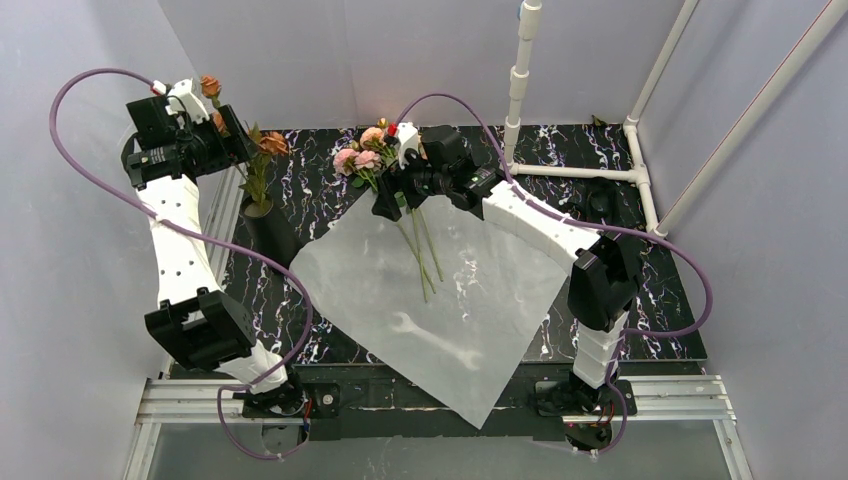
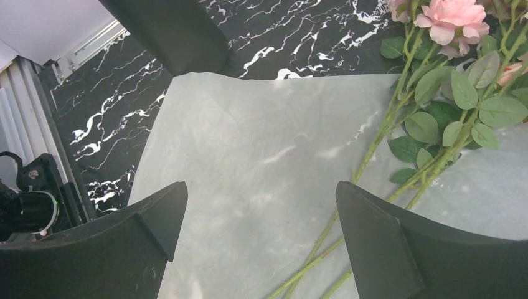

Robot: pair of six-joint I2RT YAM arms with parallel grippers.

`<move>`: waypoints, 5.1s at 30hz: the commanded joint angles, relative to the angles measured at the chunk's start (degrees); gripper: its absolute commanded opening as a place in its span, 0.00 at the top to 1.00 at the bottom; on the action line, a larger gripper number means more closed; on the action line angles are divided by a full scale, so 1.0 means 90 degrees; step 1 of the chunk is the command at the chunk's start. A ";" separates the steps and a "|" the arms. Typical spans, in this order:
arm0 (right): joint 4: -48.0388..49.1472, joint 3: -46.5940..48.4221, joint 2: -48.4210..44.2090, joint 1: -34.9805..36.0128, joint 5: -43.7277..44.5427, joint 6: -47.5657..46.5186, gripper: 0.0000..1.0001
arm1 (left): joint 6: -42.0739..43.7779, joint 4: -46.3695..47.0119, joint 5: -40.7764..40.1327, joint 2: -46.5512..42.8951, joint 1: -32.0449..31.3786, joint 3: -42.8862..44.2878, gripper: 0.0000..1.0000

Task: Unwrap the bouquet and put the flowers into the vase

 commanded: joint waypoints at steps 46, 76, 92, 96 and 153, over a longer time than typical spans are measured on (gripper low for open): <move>-0.1731 0.2401 0.2919 -0.1259 0.0054 0.0122 0.53 | -0.1009 -0.1228 -0.0034 -0.2256 0.0490 0.0202 0.02; -0.1685 0.2597 0.2673 -0.1296 -0.0106 0.1541 0.99 | -0.0933 -0.0645 0.1177 -0.1977 0.0476 0.0407 0.00; 0.2298 0.0922 0.0234 -0.1365 -0.0610 0.2354 0.99 | -0.1989 0.0778 0.3114 -0.1560 -0.0357 0.1135 0.00; 0.2749 0.0730 -0.0266 -0.1147 -0.0802 0.2441 0.99 | -0.2213 0.0919 0.3138 -0.1340 -0.0801 0.1242 0.00; 0.1003 -0.1030 -0.1696 0.0606 -0.0560 -0.0390 0.02 | -0.0872 0.0367 -0.2326 -0.3208 0.0475 0.1884 1.00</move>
